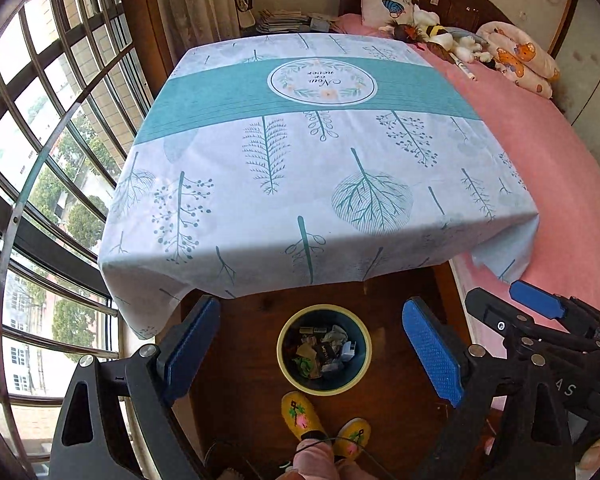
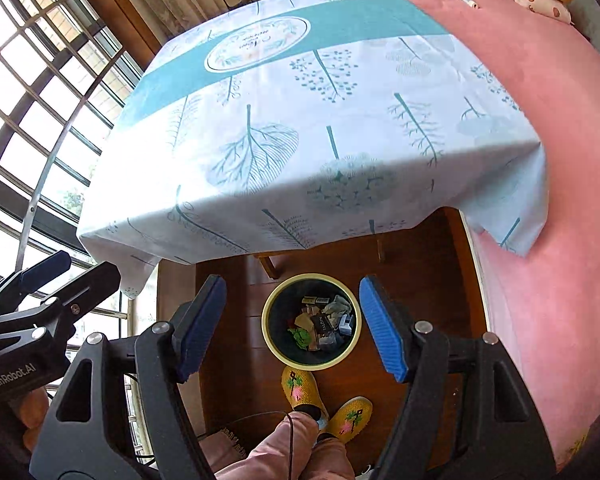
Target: Collect trash
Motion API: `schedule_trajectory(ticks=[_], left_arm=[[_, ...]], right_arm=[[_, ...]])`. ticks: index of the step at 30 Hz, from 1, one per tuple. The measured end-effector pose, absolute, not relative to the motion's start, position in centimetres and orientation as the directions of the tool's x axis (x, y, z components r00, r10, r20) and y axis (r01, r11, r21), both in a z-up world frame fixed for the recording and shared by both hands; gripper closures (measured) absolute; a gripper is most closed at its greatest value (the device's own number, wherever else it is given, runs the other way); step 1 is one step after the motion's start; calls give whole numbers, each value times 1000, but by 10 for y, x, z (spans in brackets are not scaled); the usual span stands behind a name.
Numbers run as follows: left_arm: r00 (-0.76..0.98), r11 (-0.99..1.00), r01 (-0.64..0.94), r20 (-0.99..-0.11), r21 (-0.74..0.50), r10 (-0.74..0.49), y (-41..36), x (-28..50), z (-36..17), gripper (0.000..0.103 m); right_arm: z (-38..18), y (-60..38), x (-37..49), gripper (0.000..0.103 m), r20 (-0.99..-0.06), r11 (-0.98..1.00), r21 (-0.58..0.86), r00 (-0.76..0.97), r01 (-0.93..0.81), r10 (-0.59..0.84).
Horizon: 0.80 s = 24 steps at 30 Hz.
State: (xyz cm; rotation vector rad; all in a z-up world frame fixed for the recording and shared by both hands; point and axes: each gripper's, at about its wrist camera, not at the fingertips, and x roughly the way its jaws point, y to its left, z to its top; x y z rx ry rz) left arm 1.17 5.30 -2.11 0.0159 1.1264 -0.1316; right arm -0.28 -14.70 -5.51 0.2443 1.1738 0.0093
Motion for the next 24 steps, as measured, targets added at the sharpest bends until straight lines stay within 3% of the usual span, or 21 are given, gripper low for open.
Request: schedule_trajectory(ticks=[11, 24], left_arm=[[493, 999, 44, -869, -27, -46, 76, -2, 51, 9], [550, 999, 19, -834, -39, -43, 74, -6, 90, 9]], right_arm=[[44, -123, -7, 35, -885, 983, 163, 452, 82, 109], [107, -101, -23, 35, -837, 996, 77, 545, 45, 40]])
